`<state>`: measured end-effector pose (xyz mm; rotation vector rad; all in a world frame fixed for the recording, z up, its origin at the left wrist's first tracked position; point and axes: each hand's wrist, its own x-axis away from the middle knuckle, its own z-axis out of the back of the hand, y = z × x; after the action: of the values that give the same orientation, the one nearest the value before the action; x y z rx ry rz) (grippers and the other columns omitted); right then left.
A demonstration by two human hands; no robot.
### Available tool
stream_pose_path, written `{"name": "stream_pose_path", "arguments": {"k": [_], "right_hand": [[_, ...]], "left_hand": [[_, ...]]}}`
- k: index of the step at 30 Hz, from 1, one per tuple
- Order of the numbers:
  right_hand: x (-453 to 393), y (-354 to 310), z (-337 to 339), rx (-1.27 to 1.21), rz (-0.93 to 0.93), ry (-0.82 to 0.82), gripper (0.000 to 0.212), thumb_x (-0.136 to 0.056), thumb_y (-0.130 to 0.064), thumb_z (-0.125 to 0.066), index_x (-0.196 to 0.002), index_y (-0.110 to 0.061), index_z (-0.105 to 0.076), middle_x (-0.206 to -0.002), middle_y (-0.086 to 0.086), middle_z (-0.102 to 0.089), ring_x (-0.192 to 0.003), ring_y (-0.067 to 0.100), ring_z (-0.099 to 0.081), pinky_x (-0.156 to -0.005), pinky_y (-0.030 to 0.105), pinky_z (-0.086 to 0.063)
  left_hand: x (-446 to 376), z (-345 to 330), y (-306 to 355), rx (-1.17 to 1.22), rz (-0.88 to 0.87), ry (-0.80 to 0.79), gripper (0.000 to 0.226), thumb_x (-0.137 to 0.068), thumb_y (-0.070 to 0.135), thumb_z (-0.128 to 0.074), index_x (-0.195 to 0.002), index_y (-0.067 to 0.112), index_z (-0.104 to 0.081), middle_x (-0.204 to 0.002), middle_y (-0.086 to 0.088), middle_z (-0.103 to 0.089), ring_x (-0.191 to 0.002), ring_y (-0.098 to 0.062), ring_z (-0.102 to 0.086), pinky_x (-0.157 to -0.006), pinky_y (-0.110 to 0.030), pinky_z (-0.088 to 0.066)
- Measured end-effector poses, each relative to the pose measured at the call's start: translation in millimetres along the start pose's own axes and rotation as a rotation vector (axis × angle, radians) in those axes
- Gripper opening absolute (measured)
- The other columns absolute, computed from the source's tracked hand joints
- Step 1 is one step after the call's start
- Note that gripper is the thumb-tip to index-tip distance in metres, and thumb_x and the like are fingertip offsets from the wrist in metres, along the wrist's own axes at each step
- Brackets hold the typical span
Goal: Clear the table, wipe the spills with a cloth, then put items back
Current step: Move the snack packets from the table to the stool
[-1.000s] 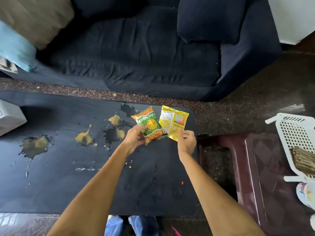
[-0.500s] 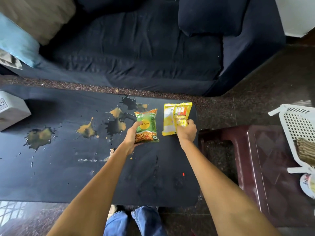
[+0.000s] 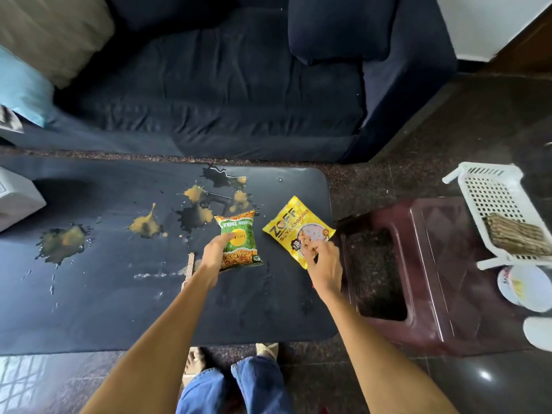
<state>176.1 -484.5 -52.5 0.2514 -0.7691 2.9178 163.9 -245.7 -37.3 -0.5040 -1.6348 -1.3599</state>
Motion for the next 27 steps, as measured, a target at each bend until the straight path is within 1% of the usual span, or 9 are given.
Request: {"name": "stream_pose_path", "arguments": {"k": [2,4,7,9,12,16,23,25,27], "right_hand": [[-12,-6,3,-0.005,-0.094,0.074,0.028,-0.089,-0.027,-0.061,-0.102,-0.003,-0.055,-0.103,0.016,-0.056,-0.104,0.033,-0.049,-0.068,0.039,-0.044],[-30,-10,6,0.023,-0.097,0.057,0.036,-0.087,-0.024,-0.063,-0.115,-0.004,-0.052,-0.114,0.018,-0.054,-0.110,0.034,-0.047,-0.080,0.042,-0.045],[-62,-15,8,0.138,0.009,-0.097,0.056,-0.087,-0.017,-0.062,-0.137,-0.010,-0.038,-0.134,0.013,-0.049,-0.124,0.032,-0.042,-0.099,0.042,-0.036],[-80,-20,8,0.243,0.011,-0.240,0.066,-0.086,-0.017,-0.062,-0.143,-0.014,-0.029,-0.138,0.011,-0.047,-0.128,0.030,-0.041,-0.103,0.043,-0.034],[-92,-17,5,0.301,-0.099,-0.355,0.056,-0.082,-0.029,-0.067,-0.131,-0.013,-0.043,-0.129,0.010,-0.053,-0.121,0.030,-0.049,-0.096,0.041,-0.039],[-80,-7,4,-0.025,-0.299,-0.366,0.032,-0.078,-0.028,-0.074,-0.103,-0.010,-0.067,-0.109,0.010,-0.068,-0.101,0.028,-0.063,-0.081,0.034,-0.050],[-32,2,19,-0.407,-0.454,-0.217,0.026,-0.080,-0.010,-0.071,-0.103,-0.009,-0.060,-0.102,0.002,-0.063,-0.097,0.021,-0.060,-0.075,0.028,-0.047],[-14,5,31,-0.482,-0.473,-0.169,0.028,-0.079,-0.006,-0.069,-0.105,-0.010,-0.058,-0.102,0.003,-0.063,-0.095,0.020,-0.059,-0.074,0.028,-0.047],[3,8,44,-0.552,-0.501,-0.113,0.031,-0.077,0.001,-0.067,-0.104,-0.010,-0.057,-0.101,0.004,-0.063,-0.090,0.018,-0.058,-0.063,0.025,-0.046]], "left_hand": [[2,1,-3,-0.023,-0.019,-0.015,0.046,-0.066,0.045,-0.066,-0.102,0.016,-0.065,-0.105,-0.011,-0.070,-0.098,-0.031,-0.065,-0.100,-0.047,-0.046],[8,1,-2,-0.050,-0.055,-0.036,0.022,-0.080,0.034,-0.063,-0.094,0.017,-0.064,-0.103,-0.012,-0.069,-0.092,-0.030,-0.064,-0.095,-0.045,-0.047],[10,0,-3,-0.061,-0.085,-0.080,0.012,-0.085,0.028,-0.060,-0.094,0.020,-0.063,-0.099,-0.009,-0.069,-0.083,-0.023,-0.063,-0.080,-0.036,-0.050],[10,2,-5,-0.073,-0.078,-0.108,0.010,-0.084,0.027,-0.059,-0.093,0.025,-0.063,-0.094,-0.004,-0.068,-0.083,-0.020,-0.062,-0.073,-0.031,-0.049],[10,2,-10,-0.105,-0.076,-0.149,0.013,-0.082,0.017,-0.063,-0.091,0.027,-0.061,-0.088,0.000,-0.066,-0.084,-0.016,-0.061,-0.069,-0.028,-0.048],[16,0,-17,-0.103,-0.055,-0.175,0.031,-0.080,0.006,-0.065,-0.106,0.018,-0.054,-0.087,0.000,-0.064,-0.081,-0.013,-0.059,-0.066,-0.027,-0.047],[26,7,-17,-0.131,-0.070,-0.219,0.044,-0.077,0.000,-0.069,-0.112,0.014,-0.048,-0.092,-0.003,-0.063,-0.081,-0.014,-0.060,-0.068,-0.028,-0.050],[32,9,-17,-0.135,-0.073,-0.241,0.040,-0.075,-0.003,-0.071,-0.107,0.014,-0.052,-0.089,-0.004,-0.065,-0.080,-0.017,-0.062,-0.076,-0.033,-0.052],[36,9,-17,-0.134,-0.078,-0.261,0.033,-0.074,-0.004,-0.071,-0.096,0.016,-0.058,-0.088,-0.004,-0.065,-0.079,-0.019,-0.062,-0.081,-0.035,-0.052]]}}
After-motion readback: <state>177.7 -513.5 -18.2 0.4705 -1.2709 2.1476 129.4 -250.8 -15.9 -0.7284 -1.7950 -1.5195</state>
